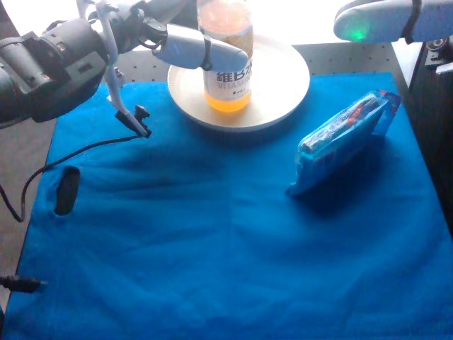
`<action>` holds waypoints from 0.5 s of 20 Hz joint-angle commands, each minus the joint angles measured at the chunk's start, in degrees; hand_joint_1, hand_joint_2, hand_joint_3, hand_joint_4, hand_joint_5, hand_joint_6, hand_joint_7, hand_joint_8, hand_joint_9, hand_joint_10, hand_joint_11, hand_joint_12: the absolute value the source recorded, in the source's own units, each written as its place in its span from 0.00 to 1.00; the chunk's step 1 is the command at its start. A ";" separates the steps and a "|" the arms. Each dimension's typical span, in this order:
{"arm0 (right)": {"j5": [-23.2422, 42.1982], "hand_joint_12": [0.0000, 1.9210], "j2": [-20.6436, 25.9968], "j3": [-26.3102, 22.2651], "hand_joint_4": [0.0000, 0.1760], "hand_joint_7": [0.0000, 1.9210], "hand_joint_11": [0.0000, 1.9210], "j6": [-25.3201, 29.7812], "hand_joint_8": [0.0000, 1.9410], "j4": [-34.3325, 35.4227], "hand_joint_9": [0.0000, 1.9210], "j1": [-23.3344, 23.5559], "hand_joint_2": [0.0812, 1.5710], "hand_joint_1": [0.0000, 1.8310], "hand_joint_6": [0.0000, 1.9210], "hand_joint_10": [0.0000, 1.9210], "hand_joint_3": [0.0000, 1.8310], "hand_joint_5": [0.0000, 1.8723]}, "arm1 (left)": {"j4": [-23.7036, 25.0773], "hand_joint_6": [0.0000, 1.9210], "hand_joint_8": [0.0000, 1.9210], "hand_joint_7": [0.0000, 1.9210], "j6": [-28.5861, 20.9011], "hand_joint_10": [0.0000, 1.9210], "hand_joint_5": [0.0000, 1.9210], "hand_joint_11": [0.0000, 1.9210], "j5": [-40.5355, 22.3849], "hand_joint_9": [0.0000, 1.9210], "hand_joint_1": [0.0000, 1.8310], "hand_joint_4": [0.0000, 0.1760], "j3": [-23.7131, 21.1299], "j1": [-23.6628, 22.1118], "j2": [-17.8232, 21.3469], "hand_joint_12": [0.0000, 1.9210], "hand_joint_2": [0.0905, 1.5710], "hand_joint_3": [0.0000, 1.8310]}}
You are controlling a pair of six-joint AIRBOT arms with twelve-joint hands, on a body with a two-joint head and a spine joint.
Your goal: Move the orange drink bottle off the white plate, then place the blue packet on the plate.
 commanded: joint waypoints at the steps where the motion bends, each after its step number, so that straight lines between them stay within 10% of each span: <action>1: 6.14 0.26 -0.11 -0.10 0.66 0.08 0.00 0.43 0.00 3.06 0.08 1.04 0.48 0.39 0.00 0.00 0.00 0.10 | -2.07 0.48 0.01 0.49 -1.53 0.01 0.43 0.31 -7.01 0.51 0.58 0.00 0.36 -0.45 -0.58 0.43 0.72 0.00; 2: 6.16 0.27 -0.11 -0.13 0.66 0.08 0.00 0.43 0.00 3.06 0.08 1.07 0.49 0.40 0.00 0.00 0.00 0.10 | -2.07 0.60 0.42 0.51 -1.90 0.02 0.42 0.37 -7.17 0.57 0.64 0.00 0.62 -0.39 -0.81 0.47 0.73 0.00; 3: 6.17 0.28 -0.11 -0.15 0.66 0.08 0.00 0.43 0.00 3.06 0.08 1.10 0.49 0.40 0.00 0.00 0.00 0.10 | -2.07 0.63 0.54 0.50 -2.40 0.02 0.41 0.39 -7.26 0.59 0.65 0.00 0.93 -0.35 -1.10 0.50 0.73 0.00; 8: 6.19 0.27 -0.11 -0.22 0.69 0.09 0.00 0.43 0.00 3.06 0.08 1.13 0.46 0.39 0.00 0.00 0.00 0.10 | -2.20 0.49 0.54 0.54 -5.09 0.04 0.47 0.44 -8.46 0.67 0.67 0.00 2.65 -0.10 -2.01 0.65 0.70 0.00; 9: 6.19 0.27 -0.11 -0.22 0.69 0.08 0.00 0.43 0.00 3.06 0.08 1.13 0.46 0.39 0.00 0.00 0.00 0.10 | -2.21 0.50 0.54 0.49 -5.50 0.43 0.49 0.36 -8.95 0.52 0.61 0.00 2.79 -0.13 -1.99 0.86 0.71 0.01; 10: 6.19 0.26 -0.11 -0.21 0.70 0.08 0.00 0.43 0.00 3.06 0.08 1.13 0.46 0.39 0.00 0.00 0.00 0.10 | -2.30 0.40 0.71 0.44 -5.82 0.61 0.51 0.23 -9.35 0.36 0.66 0.00 2.78 -0.19 -1.88 0.95 0.72 0.00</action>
